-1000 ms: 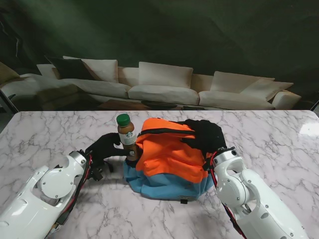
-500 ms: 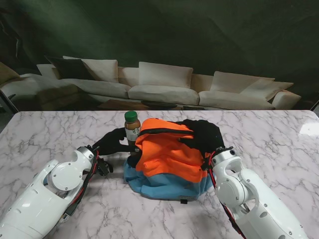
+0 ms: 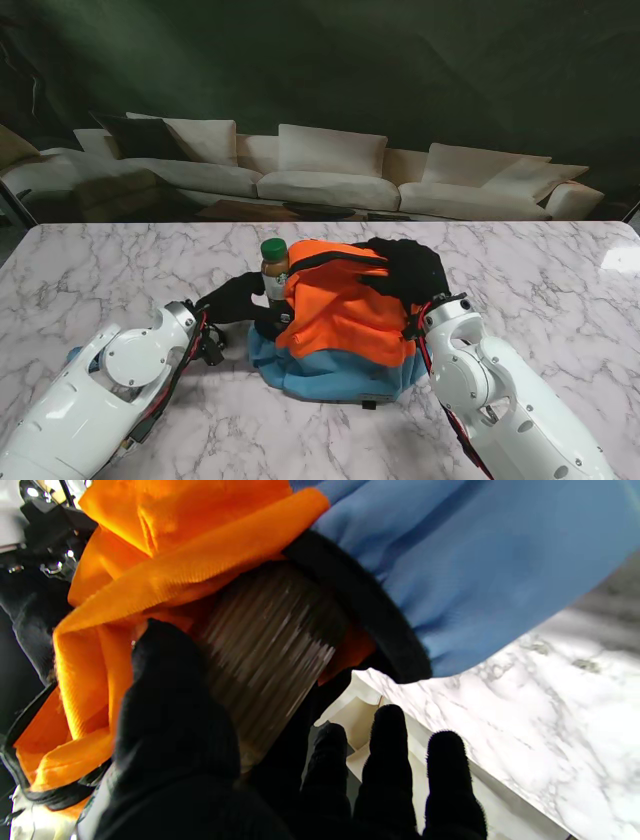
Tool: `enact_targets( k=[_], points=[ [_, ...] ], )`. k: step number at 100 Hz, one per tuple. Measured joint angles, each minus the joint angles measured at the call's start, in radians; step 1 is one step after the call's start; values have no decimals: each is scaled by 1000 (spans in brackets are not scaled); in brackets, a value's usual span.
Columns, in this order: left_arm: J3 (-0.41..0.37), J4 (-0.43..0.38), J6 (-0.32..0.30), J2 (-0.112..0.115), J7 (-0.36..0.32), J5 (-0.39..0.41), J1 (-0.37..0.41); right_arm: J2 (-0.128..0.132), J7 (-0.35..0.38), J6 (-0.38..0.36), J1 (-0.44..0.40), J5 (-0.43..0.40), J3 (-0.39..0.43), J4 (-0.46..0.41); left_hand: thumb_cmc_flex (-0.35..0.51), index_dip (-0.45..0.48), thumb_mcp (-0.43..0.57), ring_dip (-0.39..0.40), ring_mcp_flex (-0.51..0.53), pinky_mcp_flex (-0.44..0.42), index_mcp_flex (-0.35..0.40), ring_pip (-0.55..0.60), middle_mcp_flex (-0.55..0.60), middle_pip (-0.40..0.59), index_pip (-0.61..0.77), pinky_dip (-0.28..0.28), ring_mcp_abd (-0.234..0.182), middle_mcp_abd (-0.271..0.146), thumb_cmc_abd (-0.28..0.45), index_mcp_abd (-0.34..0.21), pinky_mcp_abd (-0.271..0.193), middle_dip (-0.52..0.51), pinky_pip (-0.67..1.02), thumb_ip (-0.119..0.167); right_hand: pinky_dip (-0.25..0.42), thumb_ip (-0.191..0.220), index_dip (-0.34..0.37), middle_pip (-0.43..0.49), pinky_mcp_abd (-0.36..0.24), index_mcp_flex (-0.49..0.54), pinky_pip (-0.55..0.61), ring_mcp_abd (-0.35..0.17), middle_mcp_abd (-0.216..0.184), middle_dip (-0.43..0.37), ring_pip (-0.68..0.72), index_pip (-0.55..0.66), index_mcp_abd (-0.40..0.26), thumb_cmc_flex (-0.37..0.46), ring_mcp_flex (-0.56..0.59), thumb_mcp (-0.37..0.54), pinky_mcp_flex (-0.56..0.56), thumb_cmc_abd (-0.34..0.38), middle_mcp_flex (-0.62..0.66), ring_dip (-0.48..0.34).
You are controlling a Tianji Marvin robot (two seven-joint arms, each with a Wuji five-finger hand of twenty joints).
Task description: Put the umbrella and water cup into the side pockets of the backpack
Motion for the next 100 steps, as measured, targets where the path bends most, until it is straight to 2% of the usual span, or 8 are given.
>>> enact_targets(
  k=[11,18,24,38,51,77,89,100],
  points=[
    [-4,6,-14,12,-58,9,-6,-1,0,0,0,0,-1,0,0,0,0,-20,0,0,0,-11,0,0,0,-11,0,0,0,0,0,-1,-26,0,-1,0,0,0,0,0,0,0,0,0,0,0,0,0,0,0,0,0,0,0],
    [-11,6,-32,20,-82,75,-10,-1,1,0,0,-1,-1,0,-1,-2,0,-23,1,0,0,-12,0,0,-10,-11,0,0,0,-10,0,-1,-37,0,-1,0,0,0,0,0,0,0,0,0,0,0,0,0,0,0,0,0,0,0],
    [-15,6,-46,24,-79,148,-13,-1,3,-2,0,-4,-1,0,-1,-7,-1,-23,1,0,0,-13,0,0,-25,-12,0,0,-2,-28,1,-1,-38,0,-1,0,0,0,0,0,0,0,0,0,0,0,0,0,0,0,0,0,0,0],
    [-28,7,-56,30,-71,188,-13,-1,5,-8,-2,-14,5,-3,-1,-7,-1,-24,1,0,0,-19,0,0,-26,-12,0,0,-10,-33,1,-1,-50,0,-1,0,0,0,0,0,0,0,-1,0,0,0,0,0,0,0,0,0,0,0],
    [-45,6,-80,30,-25,298,-6,-1,5,-17,-9,-19,9,-12,-1,-7,-1,-29,1,0,0,-19,0,0,-28,-12,0,0,-11,-51,1,-1,-50,-15,-1,0,0,0,0,0,0,0,-3,0,0,0,0,0,0,0,0,0,0,0],
    [-48,1,-102,41,-32,322,-8,0,5,-31,-15,-23,9,-20,-34,9,-1,-48,-13,1,0,-29,0,-3,-62,-12,-1,4,-7,-67,1,-1,-74,-16,-2,0,0,0,0,0,0,0,-3,0,0,0,0,0,0,0,0,0,0,0],
    [-31,10,-102,50,-75,360,-33,1,5,-32,-18,-26,8,-21,-126,-26,44,-60,-8,10,-16,-33,0,-34,-217,-12,9,99,56,-94,11,-17,-87,-12,-2,0,0,0,0,0,0,0,-3,0,0,0,0,0,0,0,0,0,0,0],
    [-28,11,-45,52,-117,306,-38,1,9,-32,-21,-26,9,-25,-165,-66,105,-71,-30,11,-87,-41,0,-64,-281,-23,39,153,90,-96,12,-26,-98,25,-2,0,0,-1,0,0,0,0,-3,0,0,0,0,0,0,0,0,0,0,0]
  ],
)
